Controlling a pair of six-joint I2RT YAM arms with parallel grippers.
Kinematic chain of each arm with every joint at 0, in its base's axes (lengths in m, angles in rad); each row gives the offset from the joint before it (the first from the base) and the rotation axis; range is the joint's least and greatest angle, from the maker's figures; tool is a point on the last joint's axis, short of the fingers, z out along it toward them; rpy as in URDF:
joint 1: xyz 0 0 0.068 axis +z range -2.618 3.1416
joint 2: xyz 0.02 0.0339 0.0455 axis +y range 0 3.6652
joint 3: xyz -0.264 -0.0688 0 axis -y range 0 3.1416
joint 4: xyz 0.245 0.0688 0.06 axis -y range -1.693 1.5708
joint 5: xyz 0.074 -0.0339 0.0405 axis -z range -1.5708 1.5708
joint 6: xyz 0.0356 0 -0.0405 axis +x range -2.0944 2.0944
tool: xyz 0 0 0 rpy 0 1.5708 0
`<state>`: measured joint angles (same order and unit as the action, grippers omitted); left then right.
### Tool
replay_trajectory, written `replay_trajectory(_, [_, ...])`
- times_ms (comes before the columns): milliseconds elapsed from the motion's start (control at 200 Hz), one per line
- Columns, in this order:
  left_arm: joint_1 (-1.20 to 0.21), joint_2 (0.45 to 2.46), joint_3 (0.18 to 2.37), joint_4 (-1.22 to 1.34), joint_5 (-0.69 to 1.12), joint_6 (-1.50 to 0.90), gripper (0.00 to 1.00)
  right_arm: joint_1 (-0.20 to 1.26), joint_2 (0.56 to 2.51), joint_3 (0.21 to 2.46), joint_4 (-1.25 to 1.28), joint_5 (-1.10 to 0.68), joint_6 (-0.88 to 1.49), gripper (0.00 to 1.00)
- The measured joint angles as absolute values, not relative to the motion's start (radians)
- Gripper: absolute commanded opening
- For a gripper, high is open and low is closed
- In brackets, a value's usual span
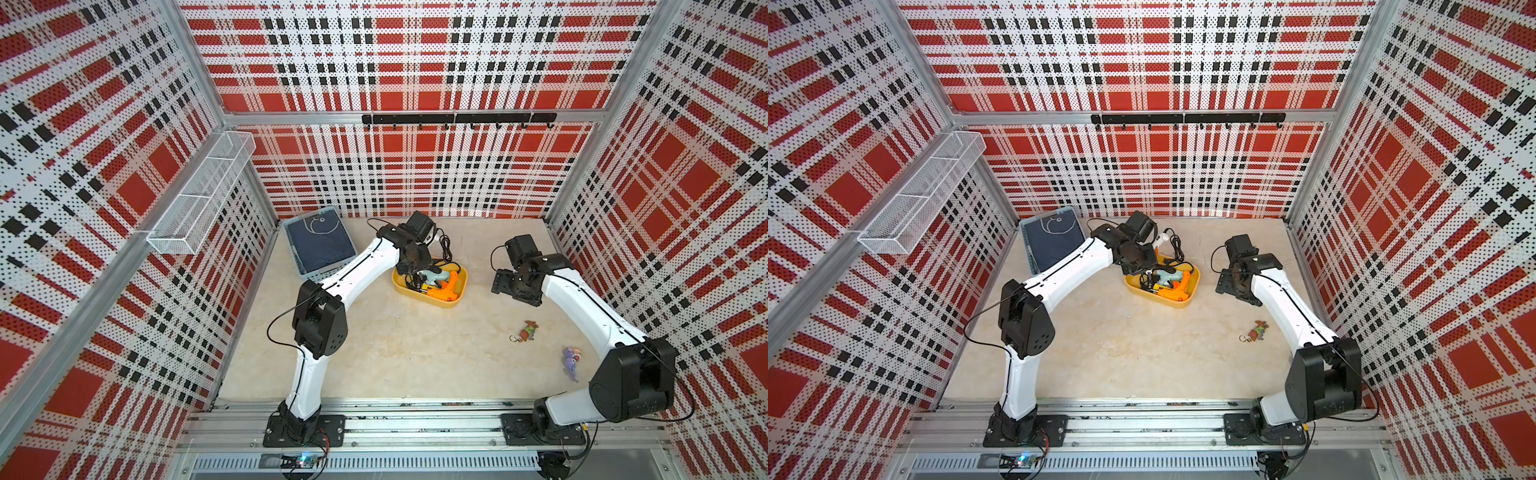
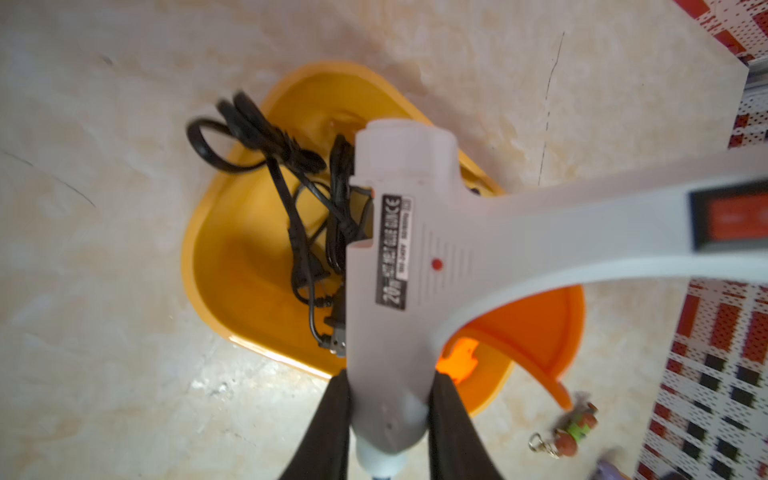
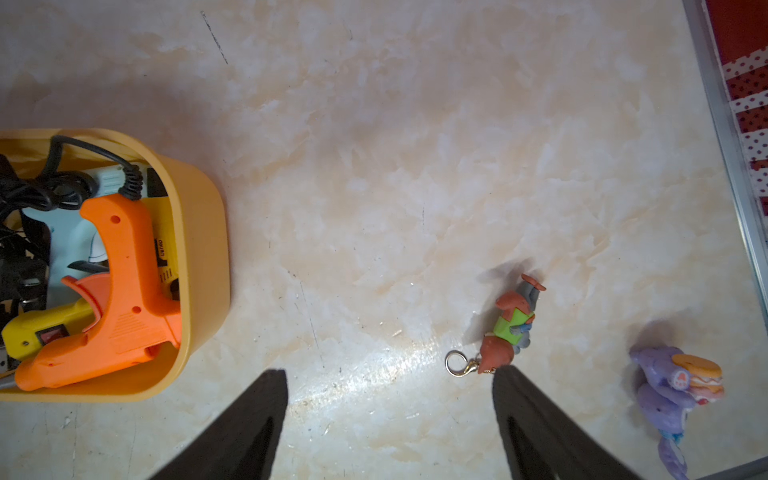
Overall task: Put the hot melt glue gun into the storage box
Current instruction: Place the hot melt adhesive gun in the storage box.
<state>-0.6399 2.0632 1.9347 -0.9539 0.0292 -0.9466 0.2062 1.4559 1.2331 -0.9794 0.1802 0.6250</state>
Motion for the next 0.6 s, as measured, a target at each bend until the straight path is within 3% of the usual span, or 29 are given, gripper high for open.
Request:
replay_trajectory(281, [-0.609,1.821,1.451,-0.773,0.172,-1.33,0.0,0.201,1.456,1.233,-0.986,0.17,0.624,0.85])
replay_trajectory(601, [-0.63,1.867,1.606,-0.556,0.176,-1.678,0.0,0.2,1.457,1.233,-0.986,0.157,0.607,0.85])
